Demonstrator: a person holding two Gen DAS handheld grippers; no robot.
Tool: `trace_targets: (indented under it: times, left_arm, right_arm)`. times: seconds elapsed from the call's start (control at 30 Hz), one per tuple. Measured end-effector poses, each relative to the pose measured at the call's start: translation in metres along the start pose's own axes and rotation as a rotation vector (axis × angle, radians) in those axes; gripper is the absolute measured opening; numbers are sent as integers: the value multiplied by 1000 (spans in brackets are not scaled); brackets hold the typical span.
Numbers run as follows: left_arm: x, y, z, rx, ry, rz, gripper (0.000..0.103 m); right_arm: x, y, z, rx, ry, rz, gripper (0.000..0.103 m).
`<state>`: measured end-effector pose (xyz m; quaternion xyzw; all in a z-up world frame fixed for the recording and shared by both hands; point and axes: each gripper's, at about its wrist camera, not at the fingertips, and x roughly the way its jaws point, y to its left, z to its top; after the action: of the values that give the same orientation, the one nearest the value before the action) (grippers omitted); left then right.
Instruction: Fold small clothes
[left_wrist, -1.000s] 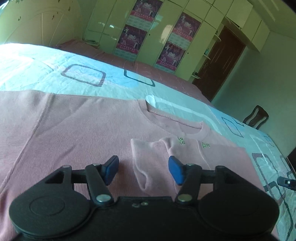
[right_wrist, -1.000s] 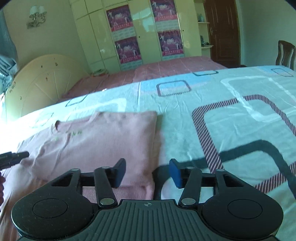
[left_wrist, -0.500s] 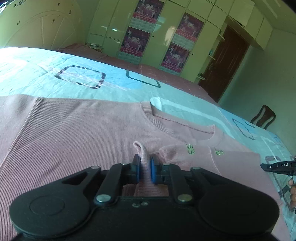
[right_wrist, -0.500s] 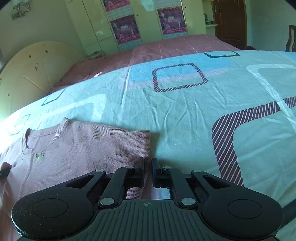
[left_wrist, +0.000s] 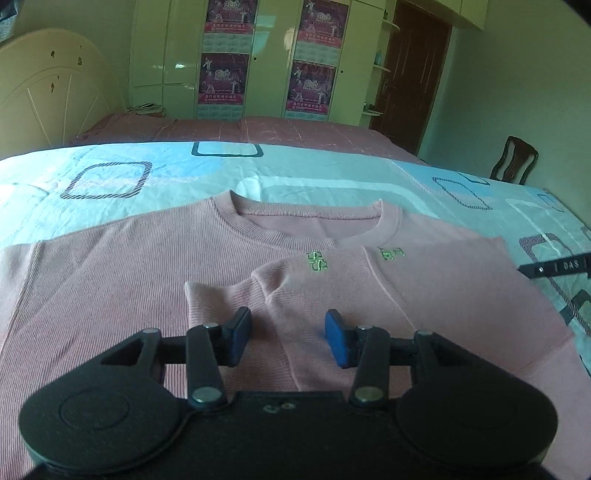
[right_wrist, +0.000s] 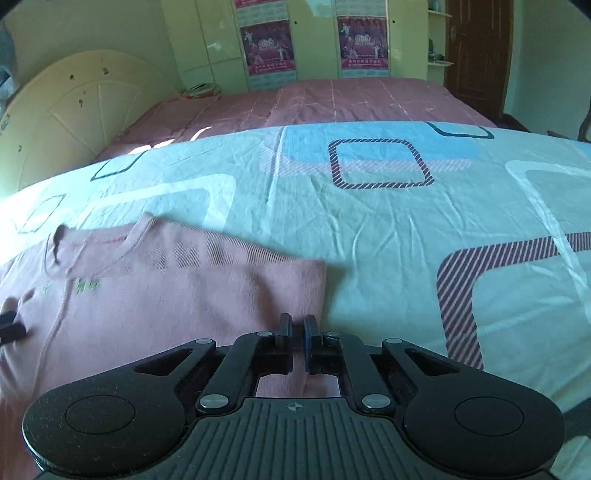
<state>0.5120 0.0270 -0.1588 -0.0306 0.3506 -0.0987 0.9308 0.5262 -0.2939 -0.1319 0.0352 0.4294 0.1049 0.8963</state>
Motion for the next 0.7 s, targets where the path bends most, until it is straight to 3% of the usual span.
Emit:
trace_targets:
  times: [0.17, 0.33, 0.4, 0.43, 0.57, 0.6, 0.7]
  left_arm:
    - [-15, -2, -13, 33, 13, -19, 45]
    - [-36, -15, -17, 77, -27, -32, 46]
    - [-27, -13, -22, 68, 27, -26, 46]
    - [-28, -11, -24, 59, 17, -31, 46]
    - [-38, -7, -18, 59, 2, 2, 47]
    - [-33, -3, -19, 49, 38, 6, 47]
    - [-32, 2, -22, 33, 36, -13, 47]
  right_arm:
    - [-35, 10, -50, -34, 3, -49, 7]
    - [-76, 23, -65, 2, -114, -1, 7]
    - [-64, 25, -71, 10, -68, -5, 7]
    - [-54, 23, -74, 19, -22, -23, 7]
    - [-70, 28, -69, 33, -82, -23, 7]
    - [-73, 29, -69, 34, -104, -28, 7]
    - [-53, 29, -75, 66, -12, -34, 7]
